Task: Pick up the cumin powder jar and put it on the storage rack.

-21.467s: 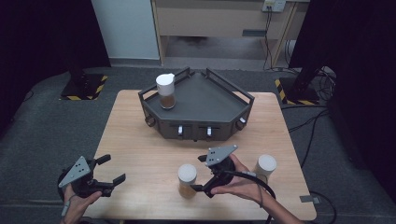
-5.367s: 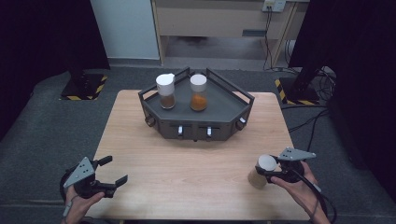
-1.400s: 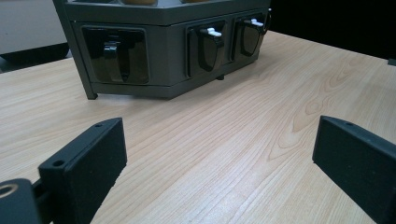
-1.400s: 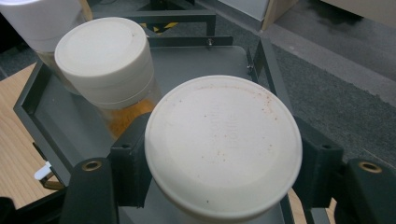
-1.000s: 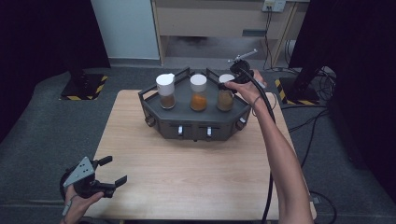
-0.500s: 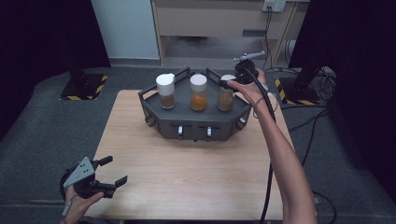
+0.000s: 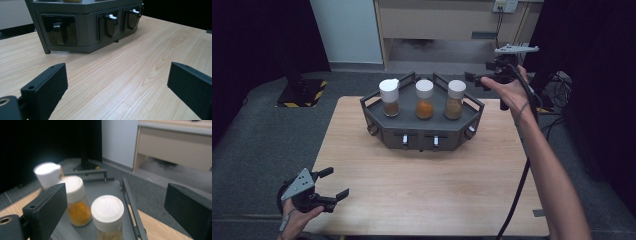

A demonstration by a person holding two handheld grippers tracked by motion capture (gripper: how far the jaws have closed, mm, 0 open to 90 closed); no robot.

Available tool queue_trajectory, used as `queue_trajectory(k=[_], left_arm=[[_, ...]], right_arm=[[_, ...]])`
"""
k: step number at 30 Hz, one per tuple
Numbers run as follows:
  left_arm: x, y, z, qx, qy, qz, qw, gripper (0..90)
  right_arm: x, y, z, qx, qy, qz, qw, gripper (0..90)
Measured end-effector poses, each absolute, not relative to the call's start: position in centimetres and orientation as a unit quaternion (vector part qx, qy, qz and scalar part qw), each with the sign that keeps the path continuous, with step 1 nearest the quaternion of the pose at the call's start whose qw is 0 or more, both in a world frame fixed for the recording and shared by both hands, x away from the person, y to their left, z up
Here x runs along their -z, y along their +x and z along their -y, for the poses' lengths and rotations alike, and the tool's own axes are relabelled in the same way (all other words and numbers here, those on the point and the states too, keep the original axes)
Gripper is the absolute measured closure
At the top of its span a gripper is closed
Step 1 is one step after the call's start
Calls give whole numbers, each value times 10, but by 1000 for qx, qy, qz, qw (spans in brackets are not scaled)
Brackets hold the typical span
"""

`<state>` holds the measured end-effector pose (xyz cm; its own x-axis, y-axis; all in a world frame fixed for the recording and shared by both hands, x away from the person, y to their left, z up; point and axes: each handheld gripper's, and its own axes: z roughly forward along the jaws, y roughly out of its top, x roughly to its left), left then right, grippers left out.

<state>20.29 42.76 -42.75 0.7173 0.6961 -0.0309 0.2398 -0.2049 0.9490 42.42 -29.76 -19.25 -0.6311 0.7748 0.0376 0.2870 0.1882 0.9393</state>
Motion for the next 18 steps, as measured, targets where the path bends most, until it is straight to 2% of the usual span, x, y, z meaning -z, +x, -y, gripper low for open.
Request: queue_trajectory(k=[8, 18], left_arm=[[427, 203, -426, -208, 749, -313, 547, 19], [427, 203, -425, -207, 750, -314, 545, 20]], right_arm=[[161, 376, 339, -550, 339, -720, 253, 43], [153, 319, 370, -555, 315, -715, 287, 18]])
